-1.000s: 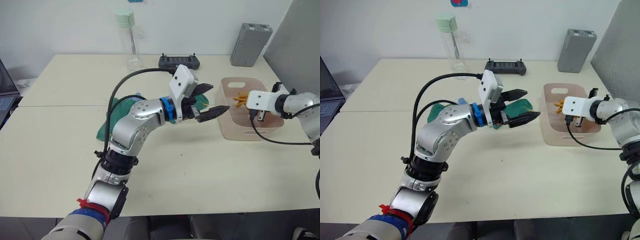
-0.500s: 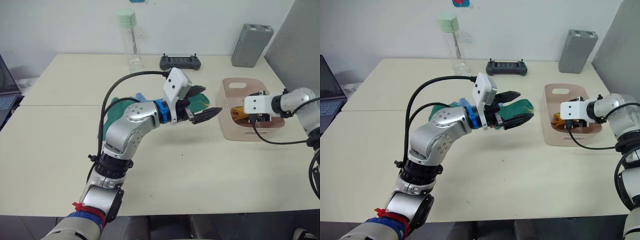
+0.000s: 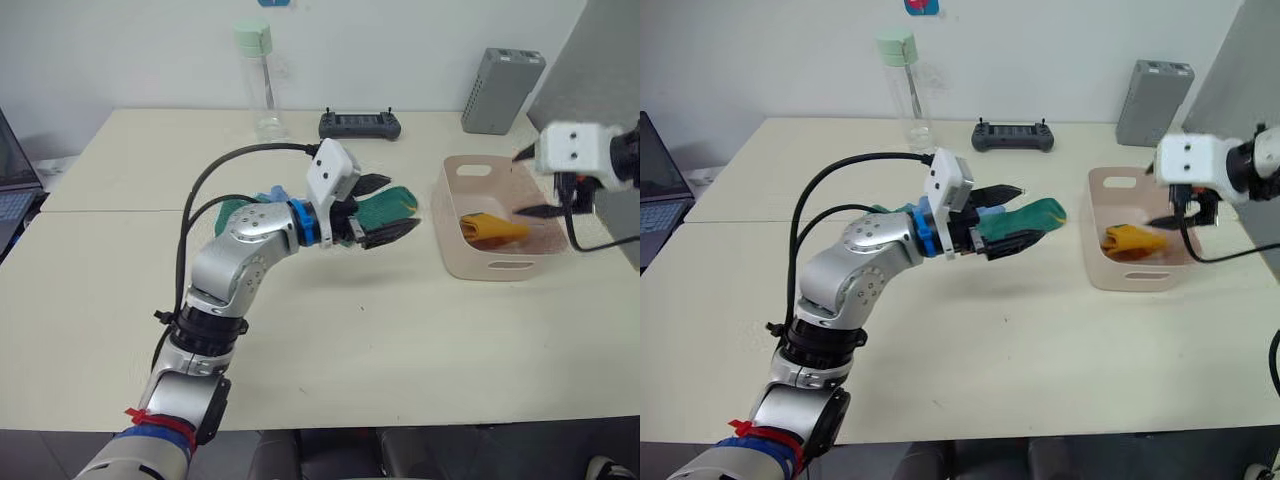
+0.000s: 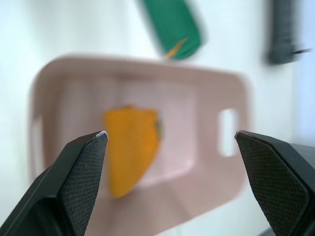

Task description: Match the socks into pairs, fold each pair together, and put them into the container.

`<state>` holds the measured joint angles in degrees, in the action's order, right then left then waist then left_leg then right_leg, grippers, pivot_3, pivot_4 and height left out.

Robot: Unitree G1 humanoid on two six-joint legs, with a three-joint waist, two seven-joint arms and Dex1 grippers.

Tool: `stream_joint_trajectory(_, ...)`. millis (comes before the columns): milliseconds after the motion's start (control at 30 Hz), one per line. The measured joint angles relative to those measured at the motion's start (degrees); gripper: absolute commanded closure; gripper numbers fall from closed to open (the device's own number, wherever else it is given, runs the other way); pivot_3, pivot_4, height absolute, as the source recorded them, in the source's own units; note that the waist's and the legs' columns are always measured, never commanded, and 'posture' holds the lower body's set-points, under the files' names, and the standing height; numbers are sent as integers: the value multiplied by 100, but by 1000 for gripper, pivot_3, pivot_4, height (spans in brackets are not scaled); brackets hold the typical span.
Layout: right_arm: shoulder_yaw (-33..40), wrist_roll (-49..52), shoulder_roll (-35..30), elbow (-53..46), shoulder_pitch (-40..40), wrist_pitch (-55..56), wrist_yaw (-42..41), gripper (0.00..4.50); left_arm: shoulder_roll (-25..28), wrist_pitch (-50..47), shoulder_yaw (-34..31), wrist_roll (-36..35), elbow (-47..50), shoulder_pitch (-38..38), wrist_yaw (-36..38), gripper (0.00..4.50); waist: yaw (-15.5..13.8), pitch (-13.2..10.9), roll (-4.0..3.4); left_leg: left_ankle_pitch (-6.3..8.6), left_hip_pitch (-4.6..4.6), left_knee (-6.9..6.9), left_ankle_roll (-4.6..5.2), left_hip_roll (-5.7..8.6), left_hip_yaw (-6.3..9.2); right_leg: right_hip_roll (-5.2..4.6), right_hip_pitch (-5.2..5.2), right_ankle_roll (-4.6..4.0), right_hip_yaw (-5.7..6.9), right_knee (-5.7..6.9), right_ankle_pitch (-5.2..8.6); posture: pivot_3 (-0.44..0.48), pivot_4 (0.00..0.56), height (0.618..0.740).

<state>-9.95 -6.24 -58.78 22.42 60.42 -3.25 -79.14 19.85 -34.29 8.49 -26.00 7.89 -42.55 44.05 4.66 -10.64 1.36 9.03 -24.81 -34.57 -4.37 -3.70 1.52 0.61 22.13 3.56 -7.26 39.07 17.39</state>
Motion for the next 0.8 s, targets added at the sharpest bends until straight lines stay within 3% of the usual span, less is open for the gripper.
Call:
stream_joint_trajectory(167, 424, 277, 724, -624, -769, -684, 1013, 41, 62, 192, -173, 118, 0, 289, -149, 0, -31, 0, 0, 0, -6, -12, 0, 1, 3, 0, -5, 5, 1, 0, -3, 0, 150, 740)
stream_joint_trajectory(200, 421, 263, 777, -630, -915, -713, 1174, 217, 60, 214, -177, 135, 12, 325, -192, 0, -46, -1, -1, 0, -7, -15, 0, 2, 2, 0, -4, 7, 1, 0, -4, 0, 150, 740)
stream_joint_trajectory(267, 420, 115, 745, -538, -1035, -611, 1438, 606, 61, 224, -178, 150, 54, 385, -216, 0, -117, -4, -6, 0, -8, -18, 0, 4, 0, -2, -3, 10, -1, 0, -6, 0, 150, 740)
stream_joint_trajectory(433, 129, -484, 167, 118, -987, 283, 1535, 2366, -86, 164, -85, 102, 171, 335, -168, 0, -225, -4, -7, 1, -7, -23, 1, 5, -5, -3, -5, 14, -2, -8, -8, 0, 150, 740)
stream_joint_trajectory(633, -585, -1026, 362, 1438, -518, 1037, 1257, 4468, -400, 121, 480, 179, 119, -125, 66, 0, -125, -4, -7, 0, -6, -30, 1, 5, -9, -2, -6, 26, -10, -5, -16, 0, 150, 740)
stream_joint_trajectory(800, -968, -1531, 528, 2560, 58, 1649, 1389, 4468, -624, 89, 531, 192, -41, -498, 62, 0, -69, -4, -7, 0, -4, -27, 1, 4, -8, -1, -5, 26, -10, -4, -16, 0, 150, 740)
